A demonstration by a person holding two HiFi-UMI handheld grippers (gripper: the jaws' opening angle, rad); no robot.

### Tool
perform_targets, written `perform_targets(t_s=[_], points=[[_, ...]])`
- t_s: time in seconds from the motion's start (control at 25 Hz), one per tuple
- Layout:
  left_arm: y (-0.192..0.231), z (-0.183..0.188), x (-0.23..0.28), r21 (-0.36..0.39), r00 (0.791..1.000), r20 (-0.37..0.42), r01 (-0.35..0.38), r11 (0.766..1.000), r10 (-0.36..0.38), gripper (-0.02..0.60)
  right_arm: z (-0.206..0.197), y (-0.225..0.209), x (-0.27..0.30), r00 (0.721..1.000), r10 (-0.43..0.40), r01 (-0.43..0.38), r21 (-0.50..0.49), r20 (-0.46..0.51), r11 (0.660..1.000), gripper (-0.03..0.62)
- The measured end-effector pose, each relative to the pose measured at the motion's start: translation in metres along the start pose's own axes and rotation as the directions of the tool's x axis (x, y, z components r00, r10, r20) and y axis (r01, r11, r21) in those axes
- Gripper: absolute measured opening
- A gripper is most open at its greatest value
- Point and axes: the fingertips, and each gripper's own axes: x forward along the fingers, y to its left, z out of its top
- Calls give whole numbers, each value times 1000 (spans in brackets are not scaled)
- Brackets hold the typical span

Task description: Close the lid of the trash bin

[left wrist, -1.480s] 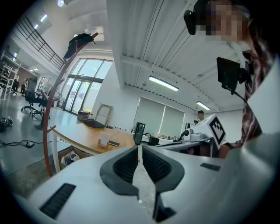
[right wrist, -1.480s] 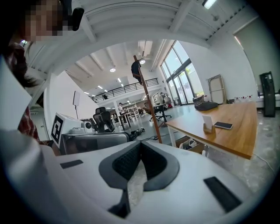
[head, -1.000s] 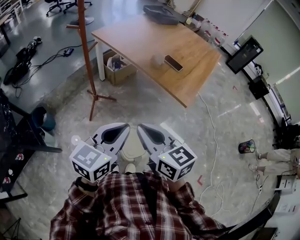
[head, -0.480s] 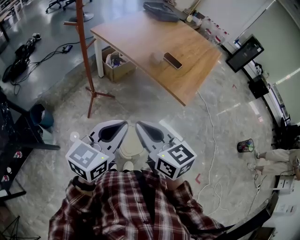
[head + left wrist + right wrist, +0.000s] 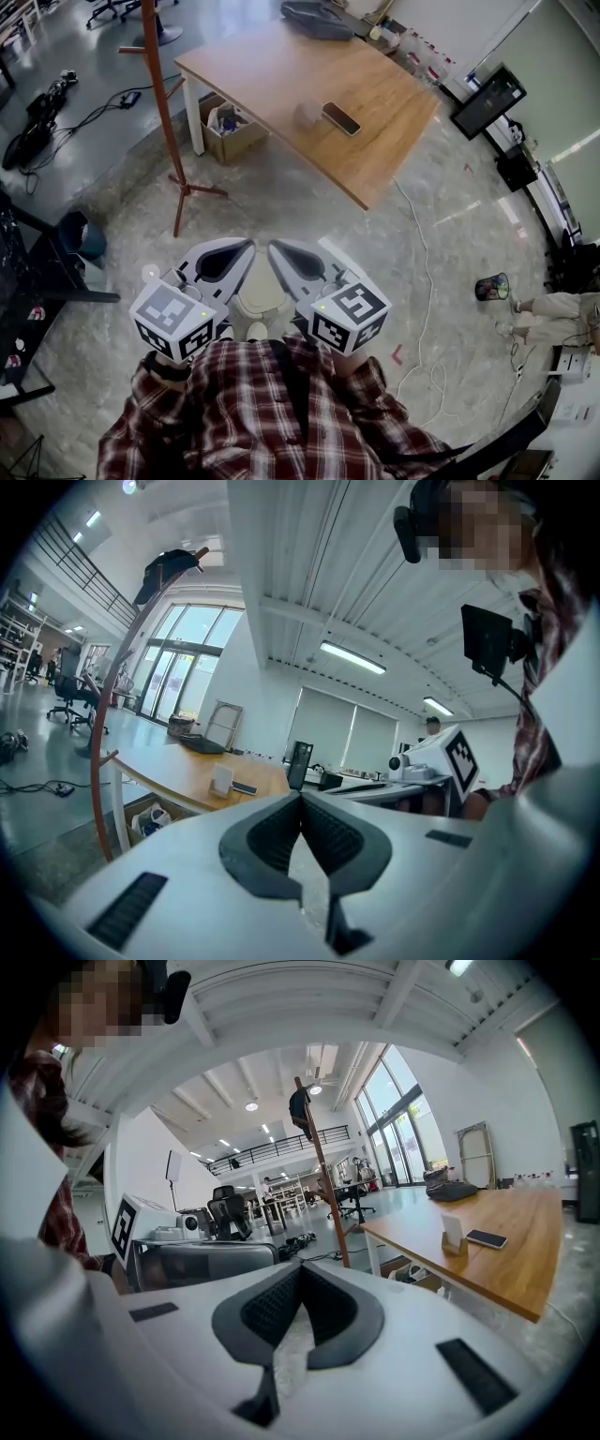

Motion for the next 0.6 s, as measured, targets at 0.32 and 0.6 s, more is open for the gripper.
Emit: perform_targets(t_s=[0.32, 0.6], points=[[3, -7, 2, -16, 1000, -16, -12, 1000, 12, 11, -4, -2, 4, 999, 22, -22, -5, -24, 1000, 12], [12, -10, -3, -28, 999, -21, -32, 999, 32, 11, -6, 0, 12, 999, 35, -35, -4, -32, 999, 12]])
